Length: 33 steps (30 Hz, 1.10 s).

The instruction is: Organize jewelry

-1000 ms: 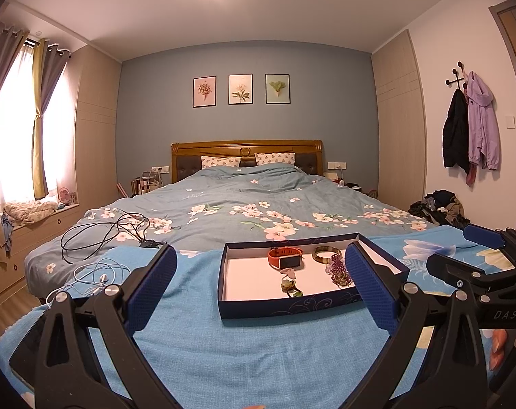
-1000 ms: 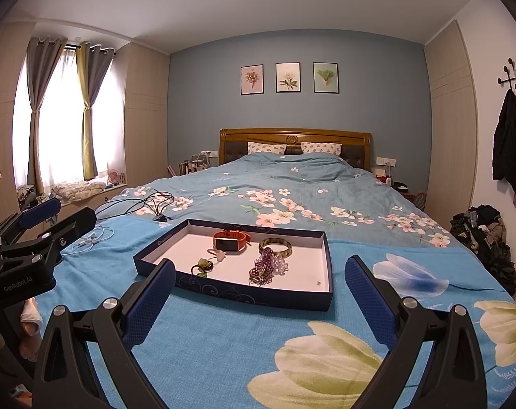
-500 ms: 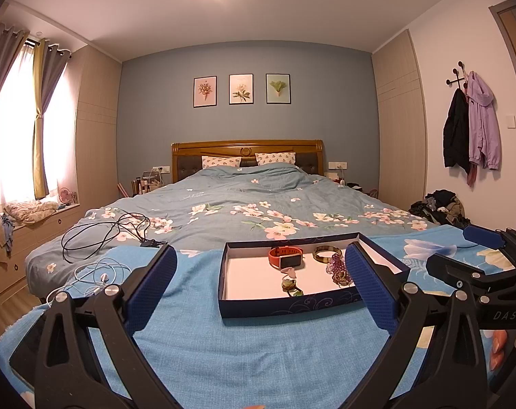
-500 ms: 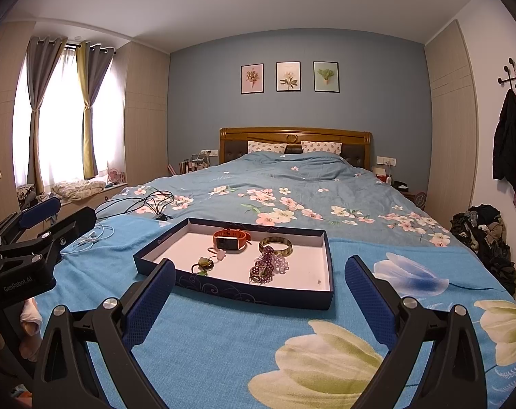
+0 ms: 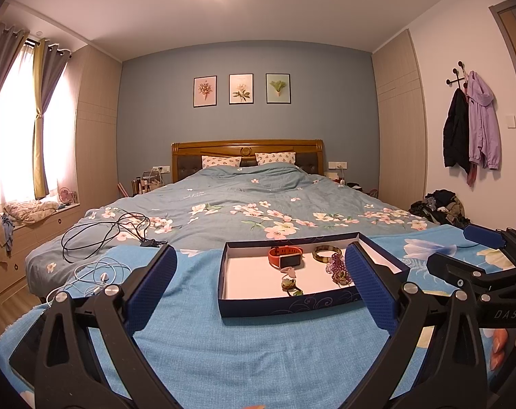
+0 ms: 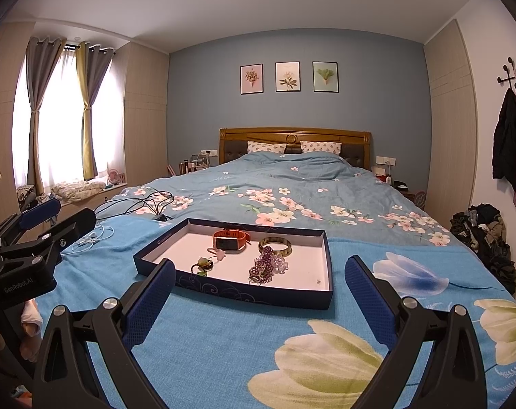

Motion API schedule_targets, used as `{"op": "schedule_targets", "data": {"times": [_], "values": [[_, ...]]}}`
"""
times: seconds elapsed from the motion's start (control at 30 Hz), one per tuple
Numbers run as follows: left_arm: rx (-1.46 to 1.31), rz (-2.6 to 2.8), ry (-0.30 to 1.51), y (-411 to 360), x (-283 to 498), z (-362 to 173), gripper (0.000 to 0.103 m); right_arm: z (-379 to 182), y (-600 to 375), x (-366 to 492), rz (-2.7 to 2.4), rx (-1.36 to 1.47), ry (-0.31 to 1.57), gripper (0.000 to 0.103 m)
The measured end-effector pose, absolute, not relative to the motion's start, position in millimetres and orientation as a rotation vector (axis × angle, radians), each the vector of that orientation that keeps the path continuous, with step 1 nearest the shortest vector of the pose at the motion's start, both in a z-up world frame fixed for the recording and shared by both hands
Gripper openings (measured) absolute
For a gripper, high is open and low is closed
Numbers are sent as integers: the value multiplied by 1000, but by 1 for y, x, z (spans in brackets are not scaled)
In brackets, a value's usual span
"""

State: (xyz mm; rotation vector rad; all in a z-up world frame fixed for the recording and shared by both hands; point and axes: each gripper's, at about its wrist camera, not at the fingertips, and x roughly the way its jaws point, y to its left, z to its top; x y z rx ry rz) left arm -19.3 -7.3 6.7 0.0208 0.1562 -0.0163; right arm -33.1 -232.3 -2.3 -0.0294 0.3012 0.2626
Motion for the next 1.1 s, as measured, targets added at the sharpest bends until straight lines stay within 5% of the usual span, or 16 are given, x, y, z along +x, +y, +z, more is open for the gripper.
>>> {"op": "schedule_targets", "data": {"times": [1.1], "values": [[25,-16,165,-3,-19,-1,97,-5,-232,-30,277,-36,332,96]]}}
